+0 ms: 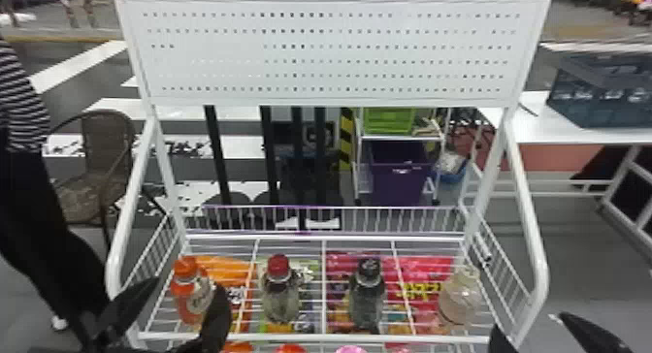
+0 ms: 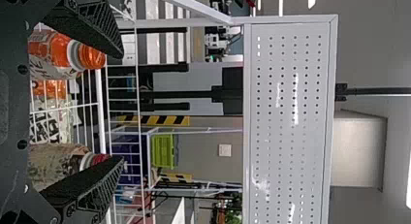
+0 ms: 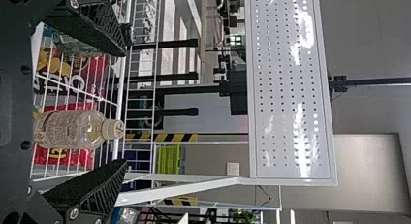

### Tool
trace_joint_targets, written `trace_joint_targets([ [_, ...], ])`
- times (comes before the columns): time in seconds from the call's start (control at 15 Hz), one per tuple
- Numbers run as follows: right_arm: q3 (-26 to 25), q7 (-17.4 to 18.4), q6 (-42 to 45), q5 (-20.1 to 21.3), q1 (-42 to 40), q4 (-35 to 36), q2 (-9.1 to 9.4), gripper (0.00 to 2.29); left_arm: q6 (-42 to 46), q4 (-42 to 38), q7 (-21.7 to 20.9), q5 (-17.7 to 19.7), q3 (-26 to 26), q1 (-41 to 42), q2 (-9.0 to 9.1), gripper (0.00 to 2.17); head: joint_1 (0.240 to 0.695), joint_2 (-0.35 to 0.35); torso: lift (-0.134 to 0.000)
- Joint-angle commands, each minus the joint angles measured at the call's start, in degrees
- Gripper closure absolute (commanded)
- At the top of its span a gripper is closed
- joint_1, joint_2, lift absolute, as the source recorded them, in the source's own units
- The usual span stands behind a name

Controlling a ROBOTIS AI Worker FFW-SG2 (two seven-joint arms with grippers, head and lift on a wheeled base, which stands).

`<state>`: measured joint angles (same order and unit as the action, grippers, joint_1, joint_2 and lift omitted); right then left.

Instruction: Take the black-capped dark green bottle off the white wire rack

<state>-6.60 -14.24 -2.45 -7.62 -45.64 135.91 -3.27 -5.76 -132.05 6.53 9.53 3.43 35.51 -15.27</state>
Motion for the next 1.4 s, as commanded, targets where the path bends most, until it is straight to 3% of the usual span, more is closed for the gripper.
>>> trace_joint_targets([
  [0.0, 0.0, 0.0, 0.0, 0.0, -0.2, 0.2, 0.02, 0.12, 0.0, -0.1, 0.0, 0.0, 0.0, 0.2, -0.02, 0.15, 0.499, 0.000, 0.000],
  [0.73, 0.5, 0.0, -0.1, 0.3, 0.1, -0.9, 0.02, 0.12, 0.2, -0.1, -0.1, 0.0, 0.0, 0.4, 0.07, 0.15, 0.499, 0.000, 0.000],
  [1.07, 6.0, 0.9, 9.0, 3.6, 6.3, -17.0, 0.02, 0.13, -0.2, 0.0, -0.1, 0.0, 0.1, 0.1, 0.24, 0.15, 0.499, 0.000, 0.000],
  [1.33, 9.9, 1.3, 14.6, 5.7, 16.2, -32.2, -0.15, 0.13, -0.5, -0.5, 0.0, 0.0, 0.1, 0.2, 0.07, 0.15, 0.499, 0.000, 0.000],
])
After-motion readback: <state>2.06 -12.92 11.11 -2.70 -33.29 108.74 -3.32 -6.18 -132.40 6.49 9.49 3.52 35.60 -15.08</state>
